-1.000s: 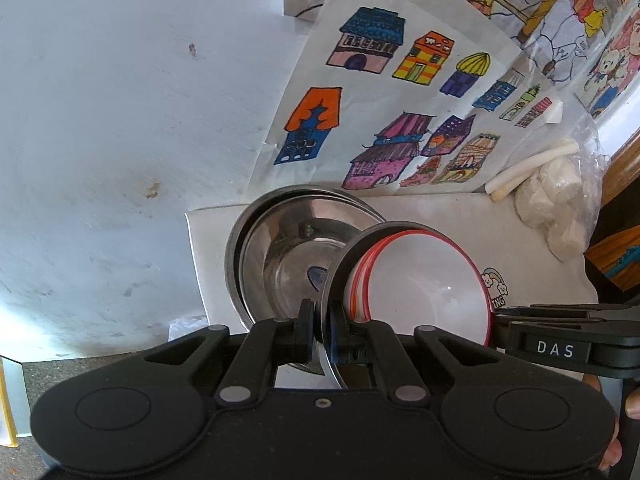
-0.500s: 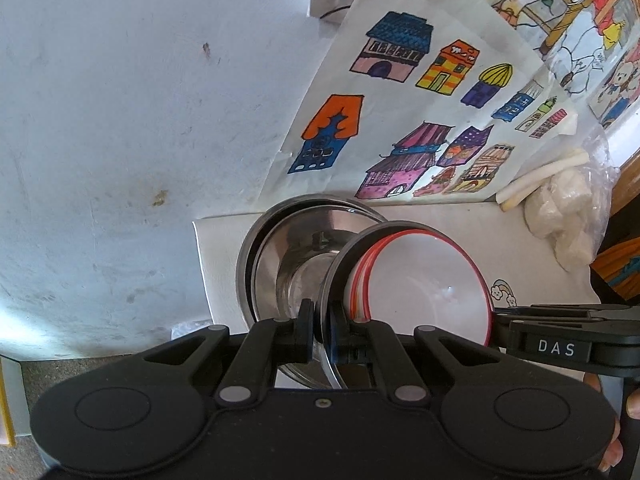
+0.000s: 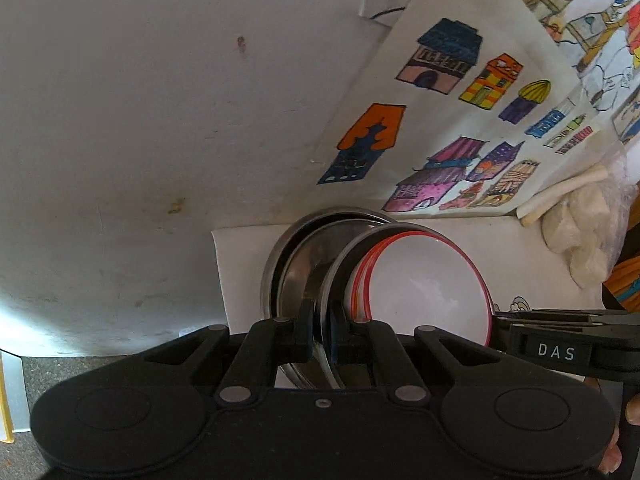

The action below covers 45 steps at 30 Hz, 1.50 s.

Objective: Organize plates and bowls
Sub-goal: 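Lower the bowl stack onto the plate stack with both tools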

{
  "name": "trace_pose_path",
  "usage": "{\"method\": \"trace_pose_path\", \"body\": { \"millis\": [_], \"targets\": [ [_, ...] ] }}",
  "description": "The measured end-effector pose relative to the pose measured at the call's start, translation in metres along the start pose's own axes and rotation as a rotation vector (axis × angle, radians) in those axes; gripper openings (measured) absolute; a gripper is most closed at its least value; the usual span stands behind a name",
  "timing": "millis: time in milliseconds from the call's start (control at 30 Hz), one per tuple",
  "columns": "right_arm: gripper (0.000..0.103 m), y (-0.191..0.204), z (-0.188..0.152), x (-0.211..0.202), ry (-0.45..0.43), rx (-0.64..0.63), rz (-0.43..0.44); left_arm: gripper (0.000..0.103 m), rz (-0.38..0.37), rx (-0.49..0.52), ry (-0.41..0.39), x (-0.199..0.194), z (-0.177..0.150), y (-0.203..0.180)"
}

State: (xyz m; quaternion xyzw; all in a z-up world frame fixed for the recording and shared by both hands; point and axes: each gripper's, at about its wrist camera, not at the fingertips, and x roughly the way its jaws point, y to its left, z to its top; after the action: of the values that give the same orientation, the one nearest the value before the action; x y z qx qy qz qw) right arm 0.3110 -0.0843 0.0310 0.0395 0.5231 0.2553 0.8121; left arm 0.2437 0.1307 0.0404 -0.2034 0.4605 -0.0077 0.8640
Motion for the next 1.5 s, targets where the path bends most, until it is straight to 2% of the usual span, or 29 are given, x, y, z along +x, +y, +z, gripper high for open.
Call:
{"method": "trace_pose_path", "body": {
  "millis": [1067, 1500],
  "targets": [
    [0.014, -0.010, 0.008, 0.025, 0.023, 0.021, -0.002, 0.006, 0.014, -0.020, 0.023, 0.021, 0.002, 0.004],
    [0.014, -0.007, 0.002, 0.024, -0.019, -0.003, -0.022, 0.008, 0.017, -0.019, 0.002, 0.019, -0.002, 0.006]
  ]
}}
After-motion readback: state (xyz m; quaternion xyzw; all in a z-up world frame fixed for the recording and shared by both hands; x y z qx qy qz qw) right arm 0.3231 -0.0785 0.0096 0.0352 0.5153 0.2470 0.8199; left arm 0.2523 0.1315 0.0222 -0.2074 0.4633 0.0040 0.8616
